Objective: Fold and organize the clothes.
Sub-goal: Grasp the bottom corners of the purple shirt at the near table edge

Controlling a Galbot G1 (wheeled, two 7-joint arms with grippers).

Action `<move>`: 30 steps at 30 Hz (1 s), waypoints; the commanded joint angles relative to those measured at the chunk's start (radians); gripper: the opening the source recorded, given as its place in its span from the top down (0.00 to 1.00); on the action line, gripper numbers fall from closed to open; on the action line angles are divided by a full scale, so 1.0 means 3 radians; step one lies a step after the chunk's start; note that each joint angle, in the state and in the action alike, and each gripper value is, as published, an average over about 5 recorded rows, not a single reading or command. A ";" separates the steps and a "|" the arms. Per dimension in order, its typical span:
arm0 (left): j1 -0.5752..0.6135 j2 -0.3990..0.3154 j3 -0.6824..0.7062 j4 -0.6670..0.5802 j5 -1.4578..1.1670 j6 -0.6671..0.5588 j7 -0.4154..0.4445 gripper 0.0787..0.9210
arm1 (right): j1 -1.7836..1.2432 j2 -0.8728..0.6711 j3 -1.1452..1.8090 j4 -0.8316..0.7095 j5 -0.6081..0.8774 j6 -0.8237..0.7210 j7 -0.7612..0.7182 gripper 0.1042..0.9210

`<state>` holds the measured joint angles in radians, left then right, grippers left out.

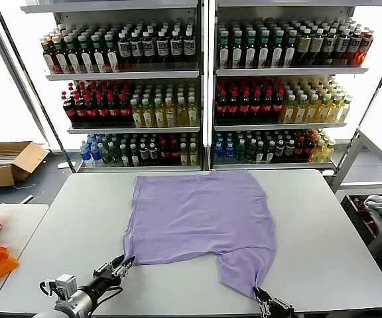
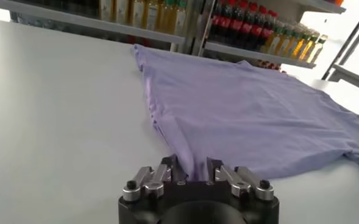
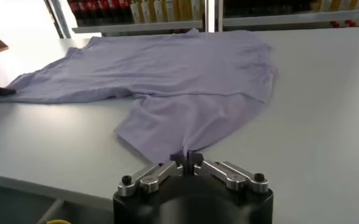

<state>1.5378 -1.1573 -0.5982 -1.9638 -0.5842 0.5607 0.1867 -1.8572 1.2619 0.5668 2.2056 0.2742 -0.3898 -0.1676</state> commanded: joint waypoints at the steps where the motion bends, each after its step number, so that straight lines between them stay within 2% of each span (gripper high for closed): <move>1: 0.0009 -0.0006 0.0018 0.0024 -0.0039 0.0013 -0.0012 0.80 | 0.0005 -0.0006 -0.0021 -0.0023 -0.0014 -0.0014 0.0000 1.00; 5: 0.0001 -0.0043 0.0002 0.0040 -0.0121 -0.0079 -0.0068 0.94 | -0.0004 0.0002 0.0001 0.0000 0.0055 0.0120 -0.0046 1.00; 8: 0.0002 -0.0066 -0.0034 0.0027 -0.0253 -0.0132 -0.0111 0.98 | -0.0017 0.0000 -0.0003 0.0027 0.0130 0.0267 -0.0071 1.00; 22: 0.0346 -0.0076 -0.0371 -0.0504 -0.0262 -0.0058 -0.0154 0.99 | -0.0791 -0.0124 0.0127 0.0528 0.0199 0.0489 -0.0116 1.00; 30: 0.0781 -0.0188 -0.0713 -0.0905 -0.0081 0.0052 -0.0176 0.99 | -0.1312 -0.0144 0.0202 0.0766 0.0135 0.0616 -0.0192 1.00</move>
<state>1.6893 -1.2005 -0.7481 -2.1442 -0.6241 0.5639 0.1374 -2.1526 1.2215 0.6156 2.3943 0.3205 -0.2168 -0.2196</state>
